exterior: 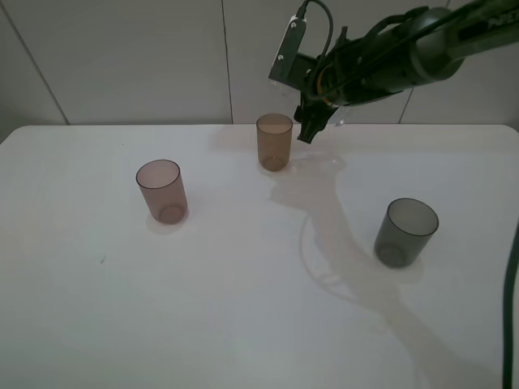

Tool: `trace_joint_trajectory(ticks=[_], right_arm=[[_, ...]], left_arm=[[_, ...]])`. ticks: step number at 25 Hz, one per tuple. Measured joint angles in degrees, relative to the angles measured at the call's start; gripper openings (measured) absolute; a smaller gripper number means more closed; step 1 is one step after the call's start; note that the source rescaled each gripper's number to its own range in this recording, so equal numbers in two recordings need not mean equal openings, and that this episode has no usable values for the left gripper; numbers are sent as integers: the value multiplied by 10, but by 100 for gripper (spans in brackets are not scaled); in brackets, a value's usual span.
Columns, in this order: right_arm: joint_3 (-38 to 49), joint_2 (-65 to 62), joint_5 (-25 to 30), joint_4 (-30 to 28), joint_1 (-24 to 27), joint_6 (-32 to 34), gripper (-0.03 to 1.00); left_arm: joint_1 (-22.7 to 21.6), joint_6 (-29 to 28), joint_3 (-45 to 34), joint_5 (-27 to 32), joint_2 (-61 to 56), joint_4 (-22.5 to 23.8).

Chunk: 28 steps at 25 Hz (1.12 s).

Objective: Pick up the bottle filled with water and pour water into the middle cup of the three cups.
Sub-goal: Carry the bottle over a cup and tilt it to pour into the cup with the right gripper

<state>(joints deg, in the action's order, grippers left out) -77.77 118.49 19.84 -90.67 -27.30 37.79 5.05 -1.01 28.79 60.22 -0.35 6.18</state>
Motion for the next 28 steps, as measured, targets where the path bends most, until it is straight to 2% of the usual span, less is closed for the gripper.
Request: trace_joint_trajectory(ticks=[9,21,28], right_arm=[[0,24,71,-80,0,35,0],[0,44,134,-83,-7,37,0],[0,60,146,-83,-30,19,0]], left_arm=[[0,0,0,0,0,0],[0,0,0,0,0,0],[0,0,0,0,0,0]])
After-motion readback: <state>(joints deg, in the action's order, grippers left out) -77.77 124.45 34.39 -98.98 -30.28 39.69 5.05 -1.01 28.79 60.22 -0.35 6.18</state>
